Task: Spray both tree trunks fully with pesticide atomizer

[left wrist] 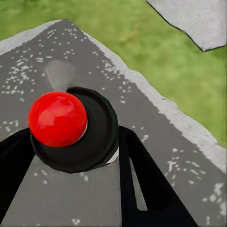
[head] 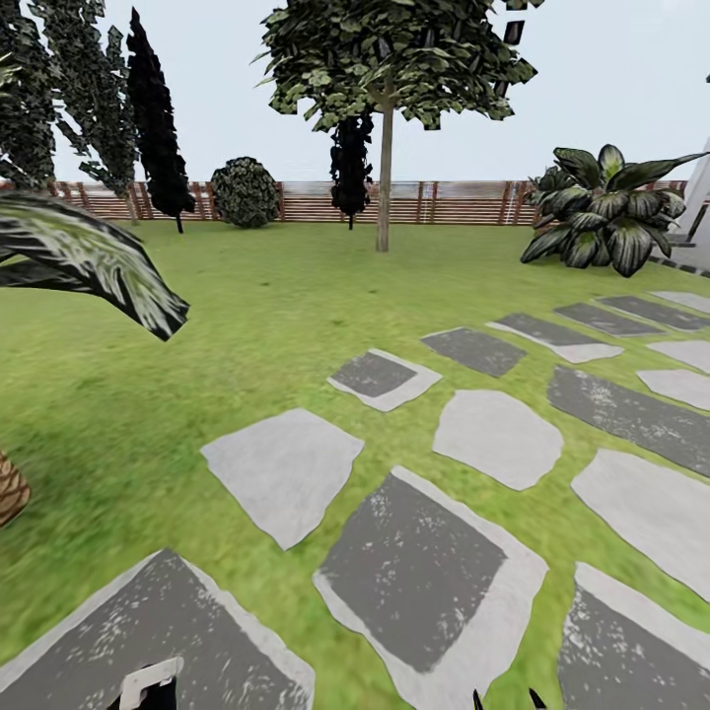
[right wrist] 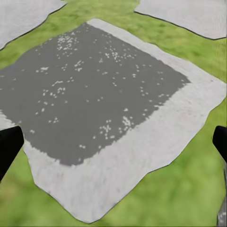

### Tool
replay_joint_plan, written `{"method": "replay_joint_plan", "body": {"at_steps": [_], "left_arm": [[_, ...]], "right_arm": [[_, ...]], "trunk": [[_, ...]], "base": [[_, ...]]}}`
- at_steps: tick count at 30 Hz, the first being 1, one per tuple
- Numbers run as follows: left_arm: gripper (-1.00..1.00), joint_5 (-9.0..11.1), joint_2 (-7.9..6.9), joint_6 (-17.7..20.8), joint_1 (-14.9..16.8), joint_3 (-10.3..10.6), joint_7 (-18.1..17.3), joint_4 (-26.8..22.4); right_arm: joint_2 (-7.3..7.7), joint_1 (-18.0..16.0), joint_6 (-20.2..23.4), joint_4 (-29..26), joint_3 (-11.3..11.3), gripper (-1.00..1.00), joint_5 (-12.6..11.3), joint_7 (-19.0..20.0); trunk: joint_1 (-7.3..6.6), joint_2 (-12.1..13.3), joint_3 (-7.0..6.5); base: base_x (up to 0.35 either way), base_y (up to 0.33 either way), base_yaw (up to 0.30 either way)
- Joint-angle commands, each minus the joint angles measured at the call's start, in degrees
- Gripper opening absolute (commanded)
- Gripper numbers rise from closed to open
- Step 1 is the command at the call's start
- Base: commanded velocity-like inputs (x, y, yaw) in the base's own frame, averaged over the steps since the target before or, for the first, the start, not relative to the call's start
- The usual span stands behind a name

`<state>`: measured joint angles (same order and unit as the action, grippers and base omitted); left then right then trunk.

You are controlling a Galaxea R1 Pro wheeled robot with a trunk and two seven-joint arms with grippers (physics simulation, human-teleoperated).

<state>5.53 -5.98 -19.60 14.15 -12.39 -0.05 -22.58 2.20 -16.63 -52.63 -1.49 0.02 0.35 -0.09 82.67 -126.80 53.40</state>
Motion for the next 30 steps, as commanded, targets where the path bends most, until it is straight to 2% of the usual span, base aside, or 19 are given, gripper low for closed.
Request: {"method": "replay_joint_plan", "body": {"at_steps": [1,30], "left_arm": [[-1.0,0.0,0.0,0.0,0.0,0.0,0.04,-0.01],[-1.0,0.0,0.0,0.04,0.0,-0.08,0.04,-0.01]], "right_arm": [[0.01,0.01,0.0,0.0,0.02,1.0,0.0,0.0],[0.0,0.01,0.04,0.0,0.02,1.0,0.0,0.0]], "trunk": [[0.0,0.0,0.0],[0.0,0.0,0.0]], "base": [[0.34,0.0,0.0],[0.34,0.0,0.0]]}}
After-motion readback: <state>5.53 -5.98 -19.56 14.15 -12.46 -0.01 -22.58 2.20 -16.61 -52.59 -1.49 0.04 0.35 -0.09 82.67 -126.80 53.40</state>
